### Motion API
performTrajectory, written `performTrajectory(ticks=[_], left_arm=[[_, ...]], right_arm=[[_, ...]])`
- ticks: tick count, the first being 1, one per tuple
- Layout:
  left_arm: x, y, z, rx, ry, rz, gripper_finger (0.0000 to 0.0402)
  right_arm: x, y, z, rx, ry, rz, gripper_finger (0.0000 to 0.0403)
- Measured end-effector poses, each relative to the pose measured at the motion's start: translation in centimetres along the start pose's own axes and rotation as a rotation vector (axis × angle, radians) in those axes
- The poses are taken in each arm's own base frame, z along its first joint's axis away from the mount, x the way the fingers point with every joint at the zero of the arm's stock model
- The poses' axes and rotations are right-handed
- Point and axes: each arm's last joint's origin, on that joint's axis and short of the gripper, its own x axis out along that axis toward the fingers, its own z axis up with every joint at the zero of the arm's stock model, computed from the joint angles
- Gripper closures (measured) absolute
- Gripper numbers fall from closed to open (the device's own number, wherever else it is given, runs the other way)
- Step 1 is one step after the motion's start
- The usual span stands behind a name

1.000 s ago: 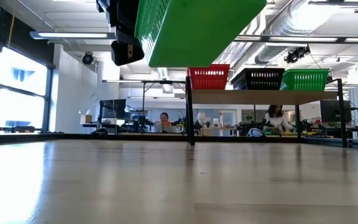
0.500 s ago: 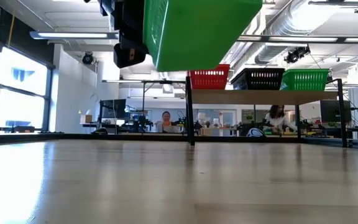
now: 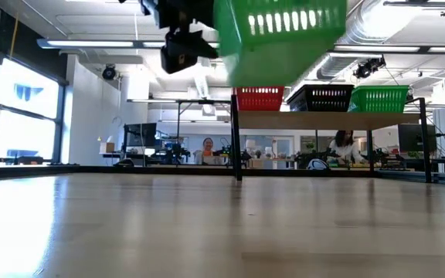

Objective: Stack baskets on shelf by color
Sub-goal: Stack the green basket on top of the other green baskets on the shelf

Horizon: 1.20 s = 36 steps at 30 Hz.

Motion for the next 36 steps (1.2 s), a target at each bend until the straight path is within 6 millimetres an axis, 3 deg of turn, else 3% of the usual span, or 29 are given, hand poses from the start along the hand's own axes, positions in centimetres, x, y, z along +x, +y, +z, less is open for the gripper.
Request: performTrajectory(ticks=[17, 23, 29, 36], left_arm=[[-2.4, 3.2, 2.9, 0.002, -0.108, 0.059, 0.0225], [-2.8, 4.1, 3.2, 0.027, -0.123, 0.081, 0.0225], [-3.1, 4.7, 3.5, 0.048, -0.132, 0.096, 0.0225], [-3.5, 5.4, 3.7, 0.035, -0.143, 0.111, 0.0225]], right_arm=[[-0.5, -1.8, -0.9, -0.015, 0.098, -0.155, 0.0402], [-3.3, -3.2, -1.3, -0.041, 0.045, -0.232, 0.0402], [-7.8, -4.5, -2.4, -0.090, -0.087, -0.375, 0.0402], [-12.8, -7.5, -4.8, -0.067, -0.172, -0.543, 0.0403]])
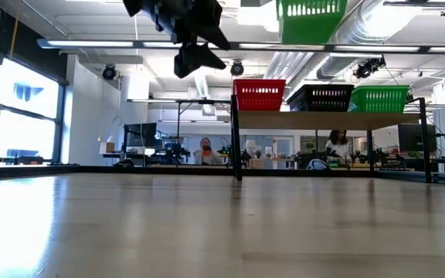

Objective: Stack baskets on shelf by color
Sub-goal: Stack the green basket on top of the other green baskets on the shelf

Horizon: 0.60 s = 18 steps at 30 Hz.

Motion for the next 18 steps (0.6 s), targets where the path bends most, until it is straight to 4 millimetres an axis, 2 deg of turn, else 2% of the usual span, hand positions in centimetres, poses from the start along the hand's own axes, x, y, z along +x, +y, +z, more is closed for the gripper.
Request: performTrajectory(ticks=[11, 18], left_arm=[[-0.6, 1.7, 0.5, -0.035, -0.024, 0.038, 0.0225], [-0.9, 2.4, 0.7, -0.051, -0.035, 0.054, 0.0225]], right_arm=[[-0.9, -6.7, -7.8, 0.080, -0.033, -0.083, 0.0403], [-2.3, -10.2, -12.3, 0.010, -0.071, -0.127, 0.0403]])
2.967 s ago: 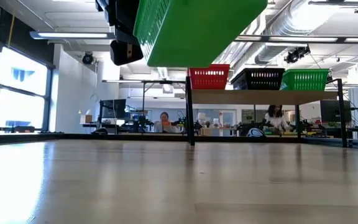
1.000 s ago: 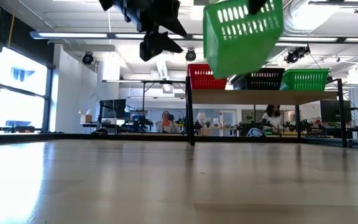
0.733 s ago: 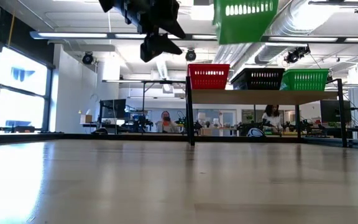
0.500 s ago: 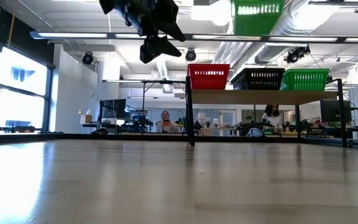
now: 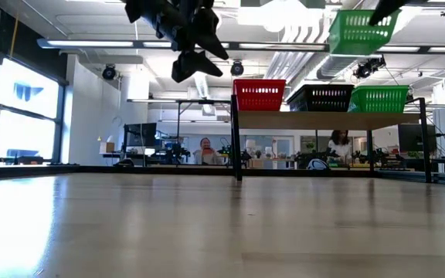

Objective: Stack baskets on shelf by color
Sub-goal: Stack the green basket on top of the other green baskets on the shelf

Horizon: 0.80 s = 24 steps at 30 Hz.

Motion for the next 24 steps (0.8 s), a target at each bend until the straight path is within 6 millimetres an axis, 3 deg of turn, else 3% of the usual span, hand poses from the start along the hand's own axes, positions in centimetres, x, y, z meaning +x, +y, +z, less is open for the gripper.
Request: performTrajectory(ticks=[9, 24], left_arm=[[-0.1, 0.2, 0.1, -0.005, -0.006, 0.015, 0.0225], [-0.1, 0.2, 0.1, -0.011, -0.007, 0.017, 0.0225]], right_arm=[[-1.4, -2.8, -2.8, -0.111, -0.016, -0.083, 0.0402], [-1.0, -4.0, -3.5, -0.272, 0.067, -0.055, 0.0402]])
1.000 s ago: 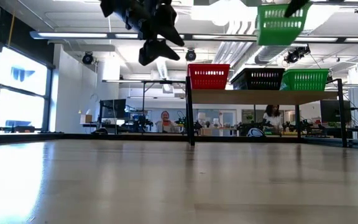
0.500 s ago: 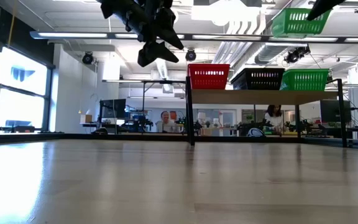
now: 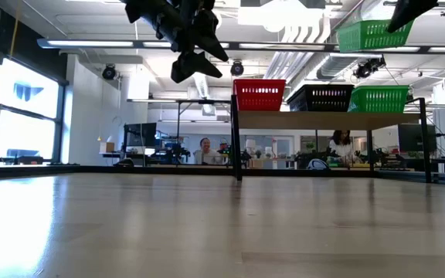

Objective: Stack baskets on shelf by color
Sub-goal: Stack the green basket on top of the other green baskets on the shelf

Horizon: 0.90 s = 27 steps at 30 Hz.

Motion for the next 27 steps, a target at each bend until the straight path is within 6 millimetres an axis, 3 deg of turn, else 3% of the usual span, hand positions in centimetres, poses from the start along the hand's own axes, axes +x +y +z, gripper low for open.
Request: performTrajectory(ticks=[14, 27], left_arm=[[0.0, 0.0, 0.0, 0.001, 0.001, -0.001, 0.0225], [0.0, 0.0, 0.0, 0.124, 0.001, -0.001, 0.0225]], right_arm=[[0.6, -0.8, 0.5, 0.133, -0.023, 0.016, 0.0402], [2.9, -1.4, 2.5, 0.048, 0.039, 0.013, 0.0403]])
